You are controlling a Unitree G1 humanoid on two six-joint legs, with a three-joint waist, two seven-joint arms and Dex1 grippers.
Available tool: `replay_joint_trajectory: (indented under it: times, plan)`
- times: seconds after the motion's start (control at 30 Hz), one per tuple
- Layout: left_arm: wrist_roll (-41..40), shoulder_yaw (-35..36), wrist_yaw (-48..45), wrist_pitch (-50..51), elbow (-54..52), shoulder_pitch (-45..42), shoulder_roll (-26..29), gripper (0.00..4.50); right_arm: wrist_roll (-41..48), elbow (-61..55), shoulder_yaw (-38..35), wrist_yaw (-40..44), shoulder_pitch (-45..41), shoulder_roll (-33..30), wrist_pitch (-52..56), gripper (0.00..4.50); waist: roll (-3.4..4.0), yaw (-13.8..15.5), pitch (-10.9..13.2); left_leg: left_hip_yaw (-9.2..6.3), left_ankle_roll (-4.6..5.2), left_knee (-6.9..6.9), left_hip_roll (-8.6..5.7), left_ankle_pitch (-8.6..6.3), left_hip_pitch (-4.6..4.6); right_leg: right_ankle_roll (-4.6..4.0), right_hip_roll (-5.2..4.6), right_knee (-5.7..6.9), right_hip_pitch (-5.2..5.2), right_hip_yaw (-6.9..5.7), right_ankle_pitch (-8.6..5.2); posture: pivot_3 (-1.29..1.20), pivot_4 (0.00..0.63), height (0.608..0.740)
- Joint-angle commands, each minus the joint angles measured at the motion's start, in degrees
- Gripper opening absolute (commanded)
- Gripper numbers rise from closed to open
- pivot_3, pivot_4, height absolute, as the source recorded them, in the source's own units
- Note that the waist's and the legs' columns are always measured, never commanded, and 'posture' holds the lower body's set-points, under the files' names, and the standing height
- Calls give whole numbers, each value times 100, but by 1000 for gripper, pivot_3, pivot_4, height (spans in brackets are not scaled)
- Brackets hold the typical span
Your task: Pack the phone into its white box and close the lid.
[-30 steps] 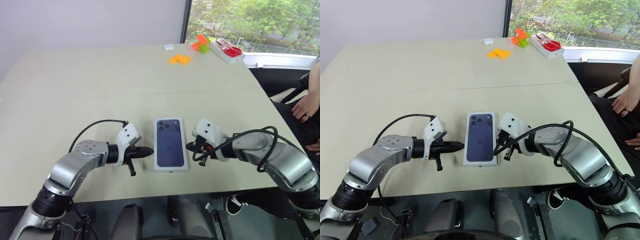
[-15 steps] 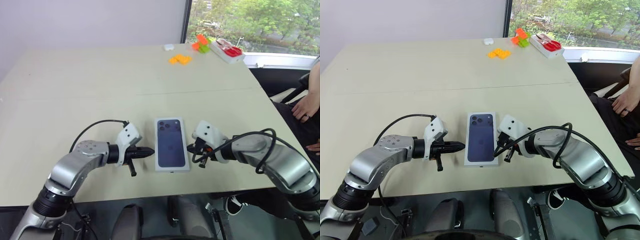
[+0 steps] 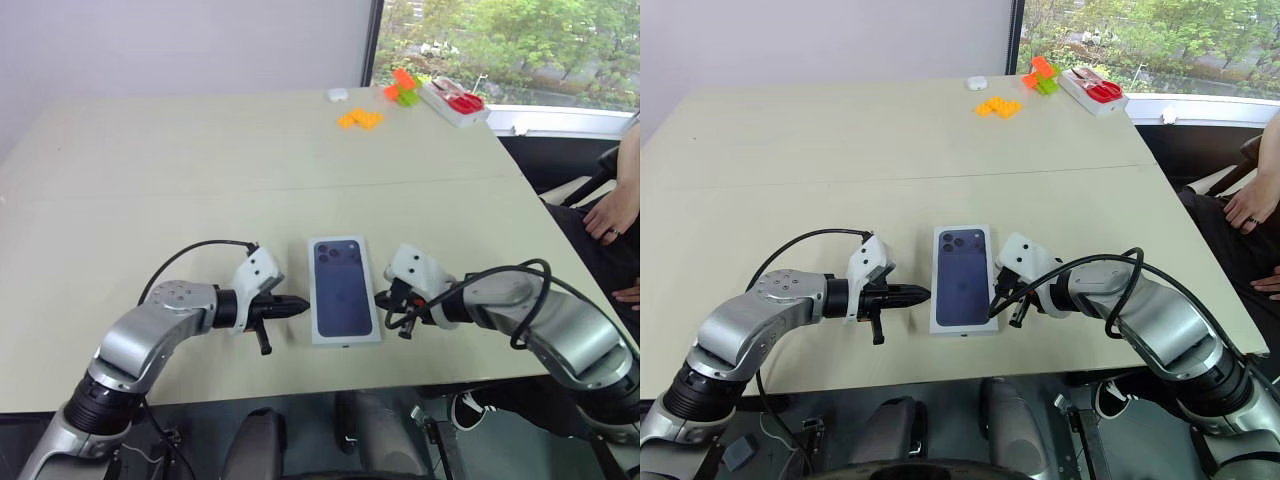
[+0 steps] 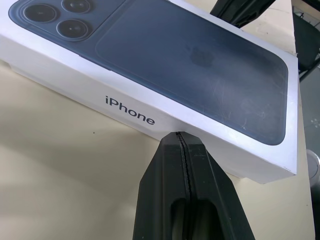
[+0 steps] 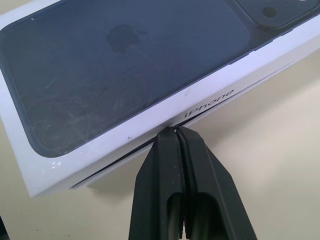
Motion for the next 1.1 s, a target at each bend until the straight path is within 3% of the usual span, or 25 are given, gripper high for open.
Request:
replay_joint_trajectory:
  times: [0.03,0.63,0.8,0.87,1.0,1.1]
  plan:
    - [-30,-147,-101,-200,-297,27,11,0,47,-228,78,133,-68,36,-175,76,0,-1,0,0,0,0,0,0,0,0,0,0,0,0,0,0,150,734]
    - [-392,476,-42,-181,-147,22,71,0,-28,34,-946,805,317,-748,-1133,76,0,-12,0,2,0,0,-1,0,5,-1,1,0,5,0,-1,0,150,734]
    - [-325,487,126,-312,-4,-180,-112,0,865,-312,-1568,1184,291,-566,-991,76,-1,5,1,1,0,0,-1,0,6,0,1,0,8,-1,-1,0,150,734]
    - [-223,414,251,-354,155,-348,-248,0,1139,-567,-1503,1248,369,-523,-885,76,-2,8,0,-3,0,0,-1,0,7,0,2,-1,11,-3,0,0,150,734]
    - [159,66,483,-602,617,-810,-609,0,744,-706,-681,794,538,-371,-781,76,-2,26,0,-8,0,0,-1,0,8,0,1,-3,29,-8,0,0,150,734]
    - [328,-73,552,-719,939,-1092,-831,0,699,-705,-493,722,612,-404,-711,76,-2,40,0,-2,0,2,-6,0,9,-4,-3,-4,36,-2,-3,0,150,734]
